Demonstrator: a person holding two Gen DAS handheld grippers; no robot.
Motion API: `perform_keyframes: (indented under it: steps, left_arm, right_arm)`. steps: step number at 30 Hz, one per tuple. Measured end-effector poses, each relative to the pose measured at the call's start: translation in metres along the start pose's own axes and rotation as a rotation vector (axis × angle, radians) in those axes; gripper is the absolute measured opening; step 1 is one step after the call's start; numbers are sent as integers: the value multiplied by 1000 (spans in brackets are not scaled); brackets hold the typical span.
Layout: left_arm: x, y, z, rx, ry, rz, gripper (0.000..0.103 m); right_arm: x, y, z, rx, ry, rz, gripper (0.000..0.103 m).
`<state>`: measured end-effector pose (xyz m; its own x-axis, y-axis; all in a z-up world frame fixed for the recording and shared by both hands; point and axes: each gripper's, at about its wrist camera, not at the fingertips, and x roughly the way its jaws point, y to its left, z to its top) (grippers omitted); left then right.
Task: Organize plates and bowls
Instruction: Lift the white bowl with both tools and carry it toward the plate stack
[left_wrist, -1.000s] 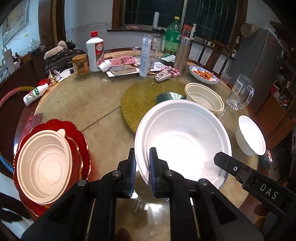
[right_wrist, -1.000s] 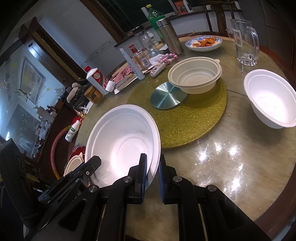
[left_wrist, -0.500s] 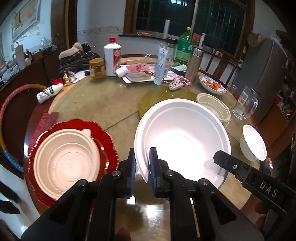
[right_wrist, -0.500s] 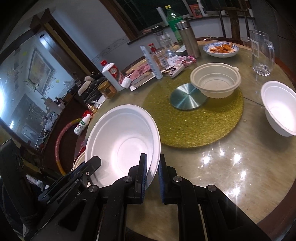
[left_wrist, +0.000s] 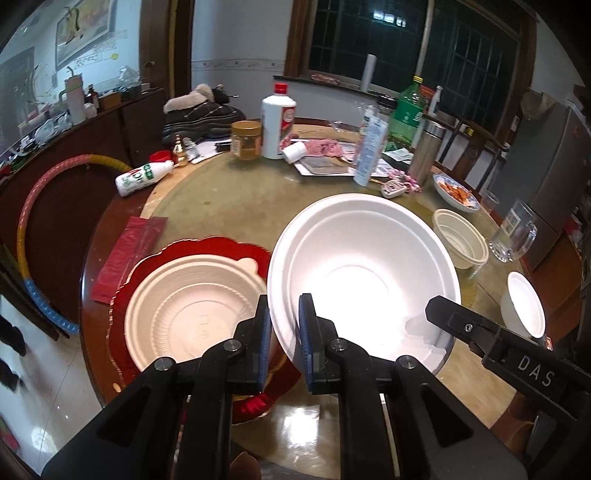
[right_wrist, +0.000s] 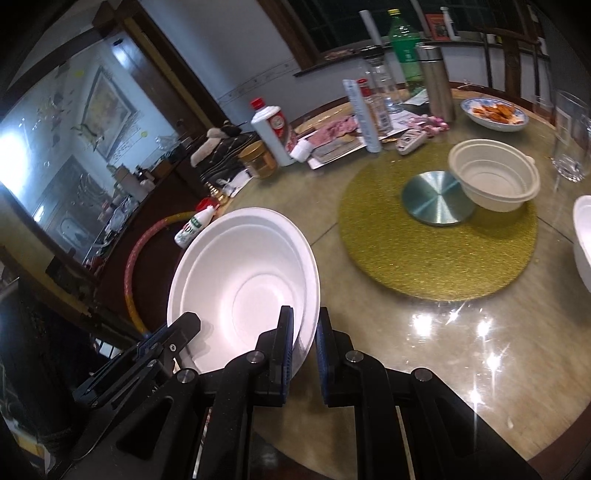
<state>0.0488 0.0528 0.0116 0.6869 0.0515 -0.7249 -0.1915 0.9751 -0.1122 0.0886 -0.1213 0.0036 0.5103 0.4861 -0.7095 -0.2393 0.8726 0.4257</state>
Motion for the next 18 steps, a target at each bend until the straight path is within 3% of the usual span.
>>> perform_keyframes:
  steps: [18]
  left_arm:
    - [-15,60,1,-92,-35,93,12]
  right_arm:
    - [31,67,-1,-112,52,65,11]
